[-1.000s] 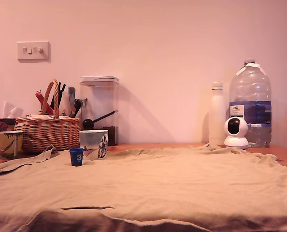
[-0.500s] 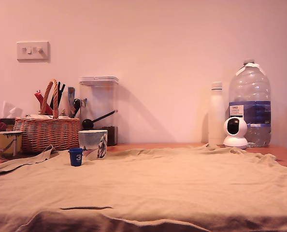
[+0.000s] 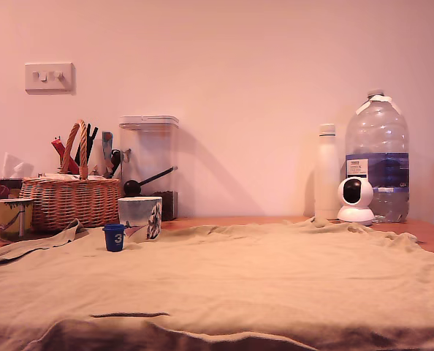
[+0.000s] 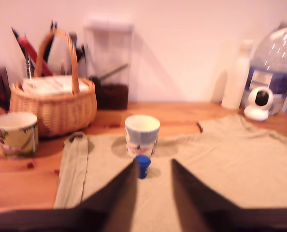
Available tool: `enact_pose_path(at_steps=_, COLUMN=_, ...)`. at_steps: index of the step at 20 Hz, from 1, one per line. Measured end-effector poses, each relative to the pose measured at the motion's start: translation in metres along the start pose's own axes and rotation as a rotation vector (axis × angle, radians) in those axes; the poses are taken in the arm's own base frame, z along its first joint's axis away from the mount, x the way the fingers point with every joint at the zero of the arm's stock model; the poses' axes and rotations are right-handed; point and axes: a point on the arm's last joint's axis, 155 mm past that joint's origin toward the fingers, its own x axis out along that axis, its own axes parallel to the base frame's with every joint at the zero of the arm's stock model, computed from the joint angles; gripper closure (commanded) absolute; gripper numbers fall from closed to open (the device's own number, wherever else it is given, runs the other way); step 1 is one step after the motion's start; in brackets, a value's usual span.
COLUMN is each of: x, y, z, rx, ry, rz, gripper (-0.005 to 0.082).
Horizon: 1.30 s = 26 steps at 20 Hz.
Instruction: Pick up the coffee capsules on the table and drop them inside the coffee cup
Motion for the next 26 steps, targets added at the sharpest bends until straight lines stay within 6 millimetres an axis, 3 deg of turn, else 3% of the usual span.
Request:
enact_pose_path(at_steps=8, x=0.027, y=0.009, z=-0.025, rx=0.003, ry=0.090, rz=0.014, gripper=0.0213)
enact_pose_path(at_steps=16, x=0.041, y=0.010, z=-0.021, rx=0.025, ry=0.059, rz=0.007, gripper=0.0214)
enact_pose_path(at_steps=19, x=0.039, y=0.009, z=-0.026, rx=0.033, ry=0.017, rz=-0.007, gripper=0.0214)
enact_pose_path(at_steps=22, x=0.032, y=0.013, z=-0.059, rx=0.028, ry=0.084, rz=0.002, gripper=0.0214)
enact_pose_path(at_steps=26, x=0.032, y=0.013, z=-0.057, rx=0.046, ry=0.075, rz=0.000, gripper=0.0214)
